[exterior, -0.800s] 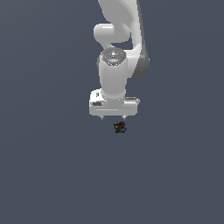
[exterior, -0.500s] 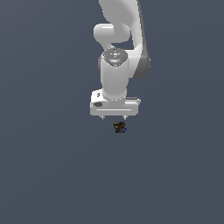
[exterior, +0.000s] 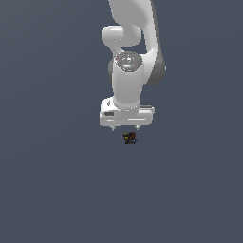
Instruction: Pick up the object and move it to a goal position.
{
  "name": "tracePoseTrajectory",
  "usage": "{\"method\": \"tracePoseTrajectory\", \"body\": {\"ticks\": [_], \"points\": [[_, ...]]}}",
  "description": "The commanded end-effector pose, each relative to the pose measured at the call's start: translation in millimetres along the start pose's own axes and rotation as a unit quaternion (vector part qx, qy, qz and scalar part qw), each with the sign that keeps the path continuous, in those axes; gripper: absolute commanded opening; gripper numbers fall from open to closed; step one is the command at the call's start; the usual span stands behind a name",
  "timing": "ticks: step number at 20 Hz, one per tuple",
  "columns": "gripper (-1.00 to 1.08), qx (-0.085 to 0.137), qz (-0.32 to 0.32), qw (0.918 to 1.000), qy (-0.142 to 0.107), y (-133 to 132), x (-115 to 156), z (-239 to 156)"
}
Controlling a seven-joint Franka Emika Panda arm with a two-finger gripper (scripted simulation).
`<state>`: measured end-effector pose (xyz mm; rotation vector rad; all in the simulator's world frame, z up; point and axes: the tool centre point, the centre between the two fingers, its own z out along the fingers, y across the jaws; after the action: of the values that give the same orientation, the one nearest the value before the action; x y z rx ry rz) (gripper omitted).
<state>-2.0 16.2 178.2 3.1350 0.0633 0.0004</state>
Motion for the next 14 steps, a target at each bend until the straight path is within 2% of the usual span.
{"method": "tracePoseTrajectory", "body": {"ticks": [1,14], "points": [[1.0,0.0,-0.002,1.0,0.0,-1.2,-1.6,4.3],[1.0,0.002,-0.038,0.9993,0.0,-25.5,-30.9,70.8]]}}
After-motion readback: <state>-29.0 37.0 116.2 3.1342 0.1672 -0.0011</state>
